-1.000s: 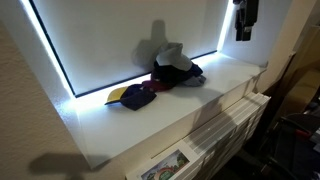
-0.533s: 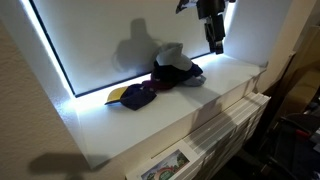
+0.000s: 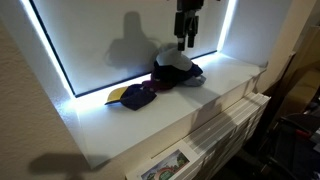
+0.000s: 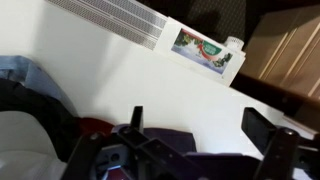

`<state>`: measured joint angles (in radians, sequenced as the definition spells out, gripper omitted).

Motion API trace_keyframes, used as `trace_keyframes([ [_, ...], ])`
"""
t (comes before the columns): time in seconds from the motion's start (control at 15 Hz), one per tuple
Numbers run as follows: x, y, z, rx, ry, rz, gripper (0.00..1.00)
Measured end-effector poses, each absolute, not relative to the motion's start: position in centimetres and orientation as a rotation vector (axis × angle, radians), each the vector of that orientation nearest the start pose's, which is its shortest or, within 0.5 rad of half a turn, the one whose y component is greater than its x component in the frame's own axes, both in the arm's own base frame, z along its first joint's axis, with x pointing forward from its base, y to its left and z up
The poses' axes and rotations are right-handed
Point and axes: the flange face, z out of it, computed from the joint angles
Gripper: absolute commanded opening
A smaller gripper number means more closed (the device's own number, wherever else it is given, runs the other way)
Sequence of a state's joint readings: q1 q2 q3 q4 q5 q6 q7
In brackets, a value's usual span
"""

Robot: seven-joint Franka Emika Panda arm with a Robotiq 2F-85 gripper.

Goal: Move the black cap to the right side

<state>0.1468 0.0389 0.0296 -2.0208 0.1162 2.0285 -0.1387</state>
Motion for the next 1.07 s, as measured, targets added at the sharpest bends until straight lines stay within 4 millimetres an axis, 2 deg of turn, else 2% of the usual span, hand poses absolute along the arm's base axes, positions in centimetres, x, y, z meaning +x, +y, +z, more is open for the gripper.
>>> trace_keyframes([
  [0.13,56.2,11.7,42.2,-3.04,-0.232,-0.038,1.0],
  [0.27,57.2,12.3,41.1,-3.061,-0.083,-0.025,1.0],
  [0.4,57.7,12.8,40.3,-3.057,-0.072,0.024,1.0],
  [0.6,57.7,12.8,40.3,-3.057,-0.071,0.02,1.0],
  [0.87,59.5,12.5,40.6,-2.987,0.184,-0.139,1.0],
  [1.07,61.5,13.3,38.7,-2.903,0.387,-0.281,1.0],
])
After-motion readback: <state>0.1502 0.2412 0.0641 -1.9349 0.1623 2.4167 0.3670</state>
